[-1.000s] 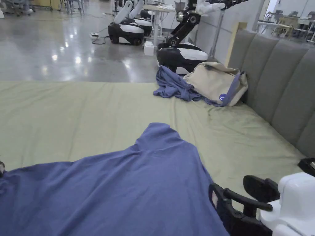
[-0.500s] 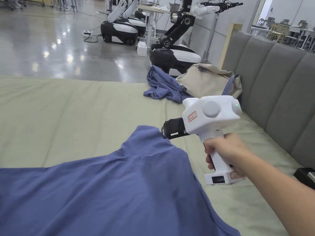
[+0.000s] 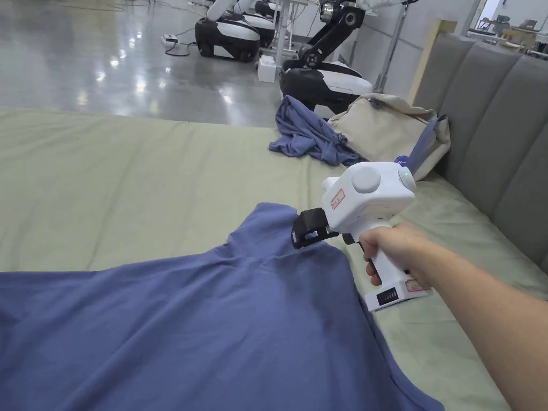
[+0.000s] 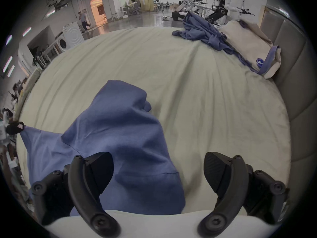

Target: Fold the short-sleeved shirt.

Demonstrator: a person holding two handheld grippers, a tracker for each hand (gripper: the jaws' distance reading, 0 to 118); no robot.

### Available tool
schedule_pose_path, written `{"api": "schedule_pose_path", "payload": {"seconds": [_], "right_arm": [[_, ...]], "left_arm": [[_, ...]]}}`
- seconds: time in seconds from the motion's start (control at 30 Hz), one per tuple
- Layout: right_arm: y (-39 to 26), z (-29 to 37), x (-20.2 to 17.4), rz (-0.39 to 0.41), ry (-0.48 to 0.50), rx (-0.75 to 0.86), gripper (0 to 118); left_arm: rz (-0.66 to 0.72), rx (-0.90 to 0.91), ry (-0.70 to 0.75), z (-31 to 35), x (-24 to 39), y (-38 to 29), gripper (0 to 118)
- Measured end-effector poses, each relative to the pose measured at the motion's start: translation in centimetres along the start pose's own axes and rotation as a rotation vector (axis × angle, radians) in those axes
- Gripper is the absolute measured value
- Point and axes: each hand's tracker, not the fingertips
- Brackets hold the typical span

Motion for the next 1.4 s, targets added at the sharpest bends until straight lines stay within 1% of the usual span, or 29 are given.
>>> {"api": "schedule_pose_path", "payload": {"seconds": [0.13,0.2,0.23,0.27,0.3,0.33,0.37,0.4,0.43,0.47,0.5,0.57,0.63,0.67,0.7,0.77,0.83,0.97,1.0,1.03,1.1,1.13,1.17,1.2,1.23,1.27,1.3,1.4], "right_arm": [[-0.1,-1.5,1.9,-0.046,0.04,-0.037,99],[-0.3,-1.8,2.6,-0.107,0.081,-0.03,93],[-0.5,-1.5,2.8,-0.117,0.078,-0.015,85],[-0.7,-1.1,3.1,-0.134,0.075,0.014,72],[-0.9,-0.8,3.3,-0.142,0.079,0.027,68],[-1.2,-0.3,3.2,-0.134,0.069,0.025,68],[-1.4,0.0,3.3,-0.131,0.062,0.028,57],[-1.6,0.3,3.5,-0.136,0.078,0.033,48],[-1.7,0.5,3.5,-0.145,0.105,0.033,41],[-1.9,0.8,3.1,-0.146,0.107,0.027,34],[-1.9,1.1,2.6,-0.137,0.104,0.025,29],[-2.0,1.5,1.9,-0.094,0.134,0.027,22],[-1.6,1.3,1.4,-0.096,0.135,0.015,17],[-1.7,1.2,1.3,-0.103,0.128,0.009,11],[-1.8,1.3,1.3,-0.103,0.112,0.017,9],[-1.9,1.9,1.4,-0.11,0.12,0.048,5],[-2.2,3.4,1.1,-0.09,0.103,0.107,5],[-2.0,7.9,0.8,-0.093,0.162,0.172,5],[-1.7,9.7,0.6,-0.088,0.152,0.204,5],[-1.4,11.1,0.5,-0.084,0.164,0.222,5],[-1.2,15.0,0.1,-0.093,0.18,0.268,5],[-1.0,16.9,-0.1,-0.087,0.173,0.301,5],[-0.8,19.1,-0.3,-0.074,0.195,0.324,5],[-0.8,21.6,-0.5,-0.074,0.187,0.372,5],[-0.7,23.5,-0.4,-0.088,0.218,0.373,5],[-0.5,25.9,-0.5,-0.098,0.219,0.414,5],[-0.3,28.3,-0.8,-0.089,0.204,0.449,5],[0.5,35.9,-1.2,-0.088,0.197,0.52,5]], "left_arm": [[0.004,0.005,-0.012,0.1,0.1,0.0,4],[-0.002,0.001,-0.01,0.2,0.4,0.0,4],[-0.005,-0.001,-0.007,0.2,0.3,0.0,4],[-0.007,-0.002,-0.006,0.1,0.3,0.1,4],[-0.007,-0.007,-0.004,0.1,0.3,0.1,4],[-0.007,-0.007,-0.003,0.1,0.3,0.1,4],[-0.01,-0.004,0.0,0.1,0.3,0.1,4],[-0.011,-0.005,-0.002,0.0,0.3,0.1,4],[-0.013,-0.004,-0.004,0.0,0.5,0.1,4],[-0.014,-0.003,-0.003,0.0,0.6,0.1,4],[-0.013,-0.003,-0.002,0.0,0.6,0.1,4],[-0.01,-0.006,-0.008,0.0,0.8,0.0,4],[-0.014,-0.007,-0.006,0.0,1.0,0.0,4],[-0.012,-0.006,-0.006,-0.1,0.9,0.0,4],[-0.003,-0.006,-0.007,-0.1,0.9,0.0,4],[0.018,-0.005,-0.022,-0.2,0.7,0.0,4],[0.024,0.006,-0.028,0.1,0.8,0.0,4],[0.057,0.053,-0.054,1.7,1.2,0.8,4],[0.064,0.063,-0.066,2.5,1.5,1.3,4],[0.077,0.085,-0.084,3.3,1.7,1.7,4],[0.08,0.118,-0.115,5.9,2.8,2.7,4],[0.07,0.138,-0.126,7.2,3.5,3.1,4],[0.038,0.165,-0.133,8.9,4.2,3.6,4],[0.02,0.189,-0.132,10.6,5.0,4.2,4],[0.016,0.205,-0.14,12.6,6.2,4.5,4],[0.023,0.226,-0.166,14.5,6.9,5.1,4],[0.027,0.241,-0.175,16.4,7.5,5.8,4],[-0.01,0.336,-0.186,21.7,9.0,8.2,4]]}}
